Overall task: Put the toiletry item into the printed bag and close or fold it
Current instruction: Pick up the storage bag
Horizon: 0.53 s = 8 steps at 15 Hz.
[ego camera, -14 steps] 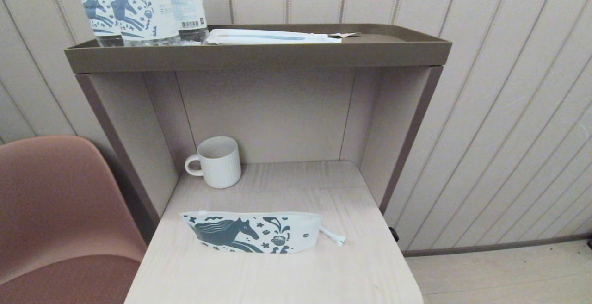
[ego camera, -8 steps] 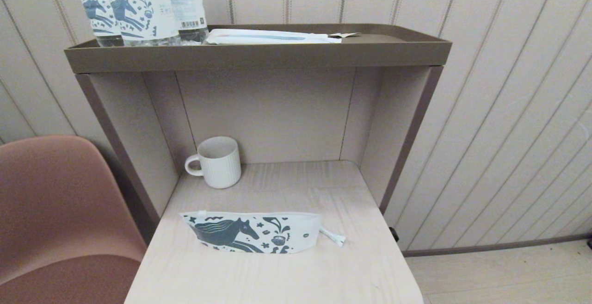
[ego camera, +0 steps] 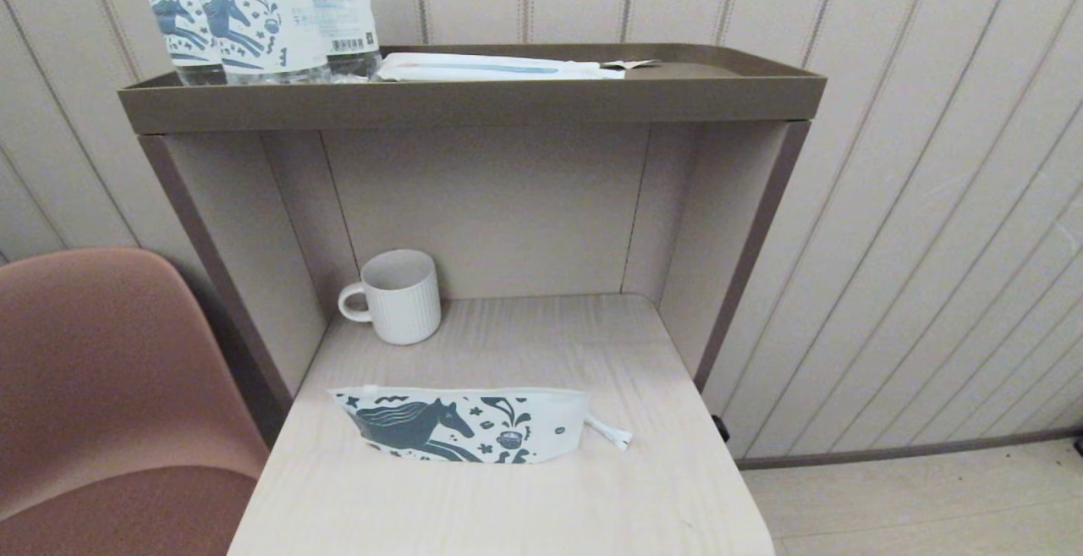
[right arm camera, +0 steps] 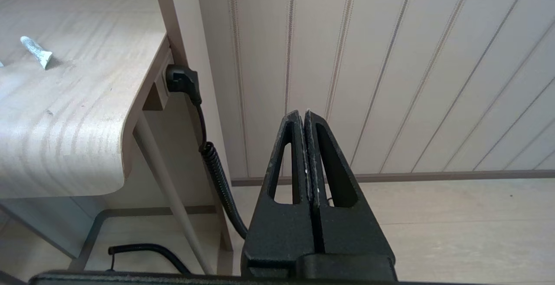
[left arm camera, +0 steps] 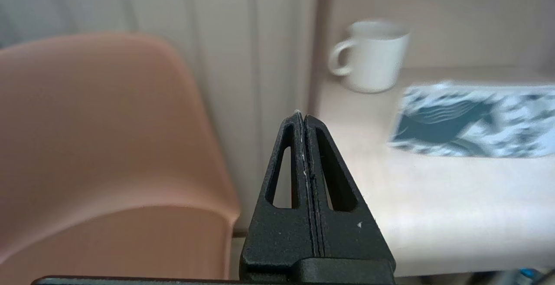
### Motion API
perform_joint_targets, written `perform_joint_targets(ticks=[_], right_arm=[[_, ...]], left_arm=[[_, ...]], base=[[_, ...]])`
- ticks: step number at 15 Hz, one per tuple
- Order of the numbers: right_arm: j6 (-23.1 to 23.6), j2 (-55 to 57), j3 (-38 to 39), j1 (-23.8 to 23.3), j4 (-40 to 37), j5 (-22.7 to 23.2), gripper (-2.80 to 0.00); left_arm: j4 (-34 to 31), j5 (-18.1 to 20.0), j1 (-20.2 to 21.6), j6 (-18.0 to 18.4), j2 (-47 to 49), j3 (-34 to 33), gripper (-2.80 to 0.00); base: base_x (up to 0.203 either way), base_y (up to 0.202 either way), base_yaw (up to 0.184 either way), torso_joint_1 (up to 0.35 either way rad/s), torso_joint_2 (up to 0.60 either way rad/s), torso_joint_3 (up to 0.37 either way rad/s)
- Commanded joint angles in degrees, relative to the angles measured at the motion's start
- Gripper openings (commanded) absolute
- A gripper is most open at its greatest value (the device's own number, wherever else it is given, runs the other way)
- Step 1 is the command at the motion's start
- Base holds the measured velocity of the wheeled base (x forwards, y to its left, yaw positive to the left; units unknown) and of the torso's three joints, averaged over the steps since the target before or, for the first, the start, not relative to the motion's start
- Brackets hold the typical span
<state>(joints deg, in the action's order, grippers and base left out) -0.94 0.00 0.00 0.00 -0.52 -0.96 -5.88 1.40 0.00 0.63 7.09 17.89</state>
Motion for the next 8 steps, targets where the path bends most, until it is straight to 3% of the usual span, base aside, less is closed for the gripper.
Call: perform_joint_targets(ticks=[1, 2, 7, 8], right_arm=[[0.00, 0.00, 0.00, 0.00, 0.00, 0.00, -2.80], [0.00, 0.00, 0.00, 0.00, 0.00, 0.00, -2.80], [0.46, 0.00, 0.00, 0.00, 0.08, 0.04, -2.80], [0.50, 0.00, 0.00, 0.00, 0.08, 0.08, -2.80]], left_arm=[[-0.30, 2.16, -0.02, 0.03, 7.03, 3.65, -2.80], [-0.51, 6.24, -0.05, 0.00, 10.09, 4.61, -2.80], [-0.79, 35.85, -0.09, -1.86, 22.65, 3.68, -2.80], [-0.77, 39.30, -0.09, -2.49, 23.16, 3.05, -2.80]], base=[[0.000, 0.000, 0.000, 0.000, 0.00, 0.000], [0.000, 0.000, 0.000, 0.000, 0.00, 0.000], [0.000, 0.000, 0.000, 0.000, 0.00, 0.000], [0.000, 0.000, 0.000, 0.000, 0.00, 0.000]])
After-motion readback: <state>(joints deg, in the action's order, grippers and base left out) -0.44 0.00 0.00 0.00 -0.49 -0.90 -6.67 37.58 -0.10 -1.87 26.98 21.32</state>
